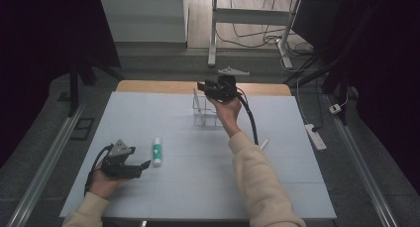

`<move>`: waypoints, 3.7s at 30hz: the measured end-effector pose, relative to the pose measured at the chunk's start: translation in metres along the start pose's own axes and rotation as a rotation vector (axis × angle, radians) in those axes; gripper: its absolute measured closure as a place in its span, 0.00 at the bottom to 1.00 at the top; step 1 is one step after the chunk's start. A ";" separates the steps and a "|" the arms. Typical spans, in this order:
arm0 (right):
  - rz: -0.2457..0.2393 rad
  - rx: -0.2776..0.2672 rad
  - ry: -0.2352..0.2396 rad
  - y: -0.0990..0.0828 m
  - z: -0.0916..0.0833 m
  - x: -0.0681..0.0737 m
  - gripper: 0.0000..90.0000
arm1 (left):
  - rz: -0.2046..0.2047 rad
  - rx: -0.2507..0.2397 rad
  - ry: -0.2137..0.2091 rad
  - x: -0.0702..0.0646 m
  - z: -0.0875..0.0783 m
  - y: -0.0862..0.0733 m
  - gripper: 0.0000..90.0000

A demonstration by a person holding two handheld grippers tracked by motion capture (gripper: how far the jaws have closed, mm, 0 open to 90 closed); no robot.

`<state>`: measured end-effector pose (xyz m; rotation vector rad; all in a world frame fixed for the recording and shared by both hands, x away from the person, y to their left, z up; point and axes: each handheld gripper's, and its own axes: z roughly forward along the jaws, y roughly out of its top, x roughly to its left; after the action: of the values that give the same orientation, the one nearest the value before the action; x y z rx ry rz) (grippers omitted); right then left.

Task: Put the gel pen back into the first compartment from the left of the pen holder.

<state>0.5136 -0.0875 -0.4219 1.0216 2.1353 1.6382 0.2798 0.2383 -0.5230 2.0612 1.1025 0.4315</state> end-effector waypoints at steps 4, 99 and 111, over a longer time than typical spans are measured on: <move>-0.016 0.010 -0.008 -0.002 -0.010 0.000 0.61 | -0.001 0.003 0.003 0.000 0.000 0.000 0.22; -0.502 0.537 0.161 -0.077 -0.186 -0.048 0.40 | -0.017 0.013 0.026 -0.003 -0.001 0.000 0.22; -0.508 0.549 0.195 -0.074 -0.186 -0.052 0.39 | -0.037 0.018 0.035 0.000 0.000 -0.001 0.21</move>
<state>0.4138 -0.2674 -0.4393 0.3710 2.7592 0.9677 0.2790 0.2385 -0.5235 2.0531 1.1671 0.4426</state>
